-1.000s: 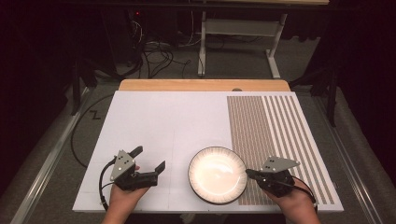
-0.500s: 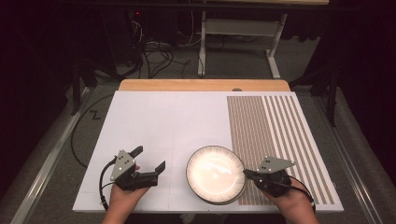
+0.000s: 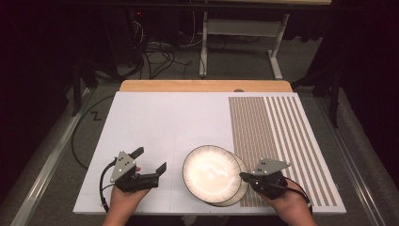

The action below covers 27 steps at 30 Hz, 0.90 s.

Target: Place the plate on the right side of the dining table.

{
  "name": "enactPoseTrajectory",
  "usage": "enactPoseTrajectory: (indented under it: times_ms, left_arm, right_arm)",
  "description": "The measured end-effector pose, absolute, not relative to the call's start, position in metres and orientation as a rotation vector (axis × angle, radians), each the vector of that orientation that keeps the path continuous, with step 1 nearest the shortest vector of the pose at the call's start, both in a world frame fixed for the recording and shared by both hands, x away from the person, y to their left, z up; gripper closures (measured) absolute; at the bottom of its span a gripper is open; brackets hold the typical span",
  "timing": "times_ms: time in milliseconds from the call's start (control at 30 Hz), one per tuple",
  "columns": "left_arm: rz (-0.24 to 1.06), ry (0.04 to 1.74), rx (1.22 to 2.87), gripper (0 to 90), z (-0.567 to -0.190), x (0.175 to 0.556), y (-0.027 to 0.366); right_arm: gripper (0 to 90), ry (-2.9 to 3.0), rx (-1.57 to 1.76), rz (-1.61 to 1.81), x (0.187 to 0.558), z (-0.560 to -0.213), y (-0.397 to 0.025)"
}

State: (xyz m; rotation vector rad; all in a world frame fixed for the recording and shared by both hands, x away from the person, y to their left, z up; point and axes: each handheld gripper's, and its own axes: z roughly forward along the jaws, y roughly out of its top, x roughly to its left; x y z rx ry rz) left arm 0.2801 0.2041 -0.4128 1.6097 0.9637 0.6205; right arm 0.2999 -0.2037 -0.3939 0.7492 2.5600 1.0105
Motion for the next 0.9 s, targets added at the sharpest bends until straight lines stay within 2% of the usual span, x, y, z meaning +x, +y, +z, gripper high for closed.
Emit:
enactPoseTrajectory:
  times_ms: [900]
  left_arm:
    - [0.613,0.963,1.594,3.3,-0.412,0.28,0.205]
  right_arm:
    - [90.0,2.609,0.69,1.008,0.298,-0.401,-0.18]
